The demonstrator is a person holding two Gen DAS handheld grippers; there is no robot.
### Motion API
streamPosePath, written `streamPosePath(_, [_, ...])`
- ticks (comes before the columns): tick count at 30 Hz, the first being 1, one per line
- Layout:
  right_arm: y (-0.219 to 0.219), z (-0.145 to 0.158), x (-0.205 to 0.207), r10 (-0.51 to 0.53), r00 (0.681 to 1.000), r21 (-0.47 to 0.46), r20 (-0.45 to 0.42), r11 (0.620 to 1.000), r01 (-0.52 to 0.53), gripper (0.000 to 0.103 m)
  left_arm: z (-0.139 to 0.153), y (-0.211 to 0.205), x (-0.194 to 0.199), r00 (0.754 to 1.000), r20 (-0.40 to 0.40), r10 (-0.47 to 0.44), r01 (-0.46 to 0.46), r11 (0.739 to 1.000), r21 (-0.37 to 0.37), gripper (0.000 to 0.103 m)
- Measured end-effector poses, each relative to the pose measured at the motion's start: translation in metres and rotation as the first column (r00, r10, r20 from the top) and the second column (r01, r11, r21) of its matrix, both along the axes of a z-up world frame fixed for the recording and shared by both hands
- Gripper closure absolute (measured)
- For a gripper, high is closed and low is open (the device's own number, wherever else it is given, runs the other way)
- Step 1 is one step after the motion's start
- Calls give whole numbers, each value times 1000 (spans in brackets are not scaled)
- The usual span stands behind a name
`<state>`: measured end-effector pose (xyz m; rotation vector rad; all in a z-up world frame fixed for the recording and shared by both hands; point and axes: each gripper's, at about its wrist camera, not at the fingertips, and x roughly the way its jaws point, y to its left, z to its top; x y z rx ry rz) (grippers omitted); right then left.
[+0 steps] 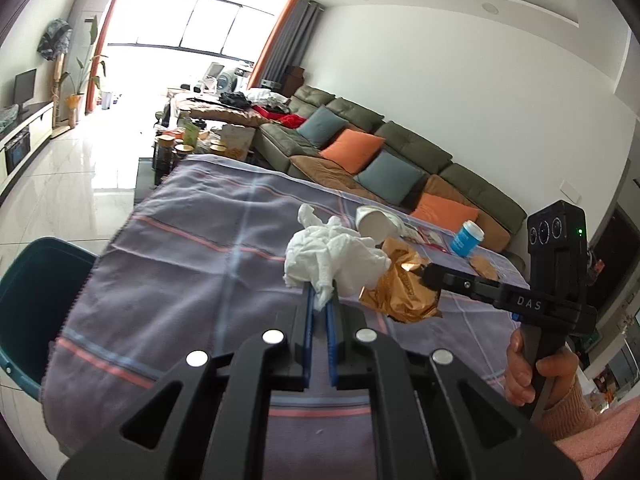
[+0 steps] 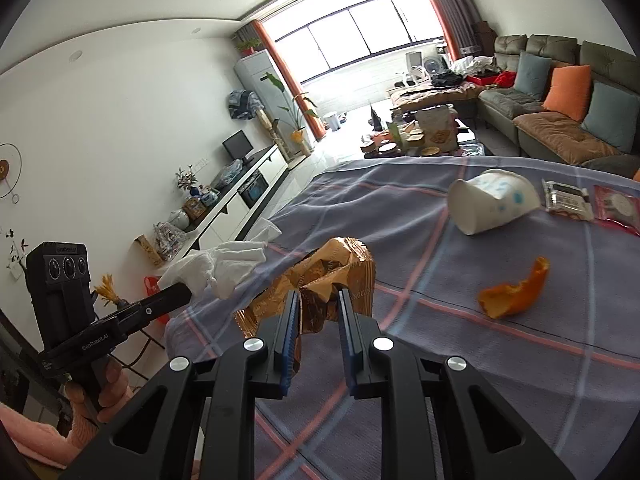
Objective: Collect trash
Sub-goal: 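Carry the tissue and gold foil over the teal bin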
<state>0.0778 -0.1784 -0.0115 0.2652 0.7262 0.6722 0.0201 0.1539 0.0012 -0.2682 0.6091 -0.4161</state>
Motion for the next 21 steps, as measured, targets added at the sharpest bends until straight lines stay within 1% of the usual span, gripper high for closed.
streamPosePath(10, [37,6,12,82,997,-2,6,997,-82,83,5,34,-11,995,8,99,-99,995,-1,95])
streamPosePath(21, [82,5,26,177,984,-6,-10,984,-177,83,6,70,-25,978,4,211,-211,978,3,95])
